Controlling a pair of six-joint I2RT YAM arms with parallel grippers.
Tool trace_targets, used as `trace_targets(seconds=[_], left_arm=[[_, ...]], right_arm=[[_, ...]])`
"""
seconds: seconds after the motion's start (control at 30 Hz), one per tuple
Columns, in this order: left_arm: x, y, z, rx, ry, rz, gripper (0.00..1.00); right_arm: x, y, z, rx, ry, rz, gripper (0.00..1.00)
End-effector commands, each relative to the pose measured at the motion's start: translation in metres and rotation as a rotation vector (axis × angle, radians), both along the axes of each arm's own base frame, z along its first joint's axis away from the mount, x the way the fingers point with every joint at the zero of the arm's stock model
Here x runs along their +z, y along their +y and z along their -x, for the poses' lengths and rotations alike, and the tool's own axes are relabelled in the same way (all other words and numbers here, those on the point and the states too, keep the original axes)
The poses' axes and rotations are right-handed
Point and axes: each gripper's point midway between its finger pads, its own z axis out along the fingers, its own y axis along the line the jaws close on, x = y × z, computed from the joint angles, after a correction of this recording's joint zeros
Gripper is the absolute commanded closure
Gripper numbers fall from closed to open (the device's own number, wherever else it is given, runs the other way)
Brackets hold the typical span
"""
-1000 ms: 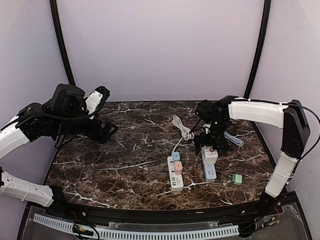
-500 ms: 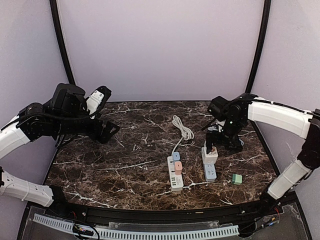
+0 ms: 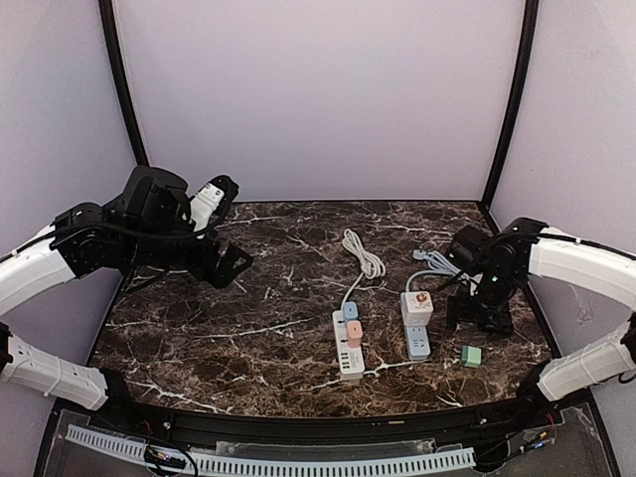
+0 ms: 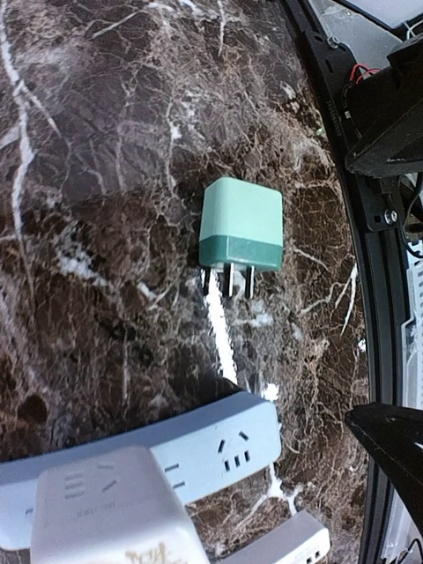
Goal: Insert the plug
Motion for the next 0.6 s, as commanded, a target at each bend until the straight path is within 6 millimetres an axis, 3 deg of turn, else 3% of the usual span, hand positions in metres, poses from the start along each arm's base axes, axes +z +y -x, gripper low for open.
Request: trace_targets(seconds=[0.0, 0.1, 0.57], left_arm=[[0.002, -0.008, 0.001, -0.017, 0.014, 0.035, 0.00], [0.001, -0.011, 0.001, -0.025, 0.027, 0.041, 0.00], [-0.003, -0.010, 0.005, -0.031, 0.051, 0.035, 0.00]], right_arm=[[-0.017, -0.015, 0.015, -0.078, 0.027, 0.020, 0.12], [-0.031, -0.018, 0.023, -0.097, 0.052, 0.015, 0.14], [-0.063, -0.027, 0.012, -0.171, 0.032, 0.012, 0.22]])
